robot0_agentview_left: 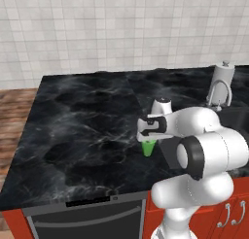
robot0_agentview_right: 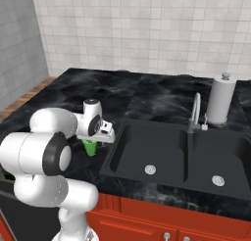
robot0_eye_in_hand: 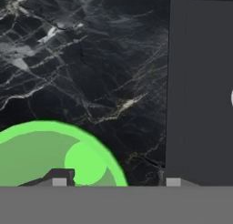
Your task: Pick the cup and bowl from the counter and place them on the counter next to the sink.
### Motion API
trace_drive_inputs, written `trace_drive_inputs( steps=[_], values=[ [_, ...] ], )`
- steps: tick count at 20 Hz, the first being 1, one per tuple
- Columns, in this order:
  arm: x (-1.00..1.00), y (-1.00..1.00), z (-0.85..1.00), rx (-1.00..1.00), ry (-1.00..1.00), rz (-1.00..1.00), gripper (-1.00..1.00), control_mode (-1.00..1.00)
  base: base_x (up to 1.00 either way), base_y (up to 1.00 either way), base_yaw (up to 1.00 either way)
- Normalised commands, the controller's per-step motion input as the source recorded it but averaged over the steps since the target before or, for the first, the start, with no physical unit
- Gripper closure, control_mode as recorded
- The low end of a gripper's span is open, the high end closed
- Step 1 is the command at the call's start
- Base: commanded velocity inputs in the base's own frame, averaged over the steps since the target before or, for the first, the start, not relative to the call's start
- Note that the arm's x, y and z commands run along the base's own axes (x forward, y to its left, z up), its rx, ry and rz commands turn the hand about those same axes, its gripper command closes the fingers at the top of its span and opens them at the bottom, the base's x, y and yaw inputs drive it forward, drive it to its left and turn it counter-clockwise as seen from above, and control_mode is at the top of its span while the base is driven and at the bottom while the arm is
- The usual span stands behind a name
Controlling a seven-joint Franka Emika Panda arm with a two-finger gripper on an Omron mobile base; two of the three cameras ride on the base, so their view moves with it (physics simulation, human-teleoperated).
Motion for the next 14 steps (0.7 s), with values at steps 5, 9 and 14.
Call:
trace_drive_inputs(
  steps=[5, 9, 14],
  values=[
    [-0.19, 0.0, 0.38, 0.0, -0.01, 0.0, -1.0, -1.0, 0.0, 0.0, 0.0],
    [-0.11, 0.0, 0.46, 0.0, 0.0, 0.0, -1.0, -1.0, 0.0, 0.0, 0.0],
    [-0.51, 0.0, 0.34, 0.0, 0.0, 0.0, -1.0, -1.0, 0.0, 0.0, 0.0]
  ],
)
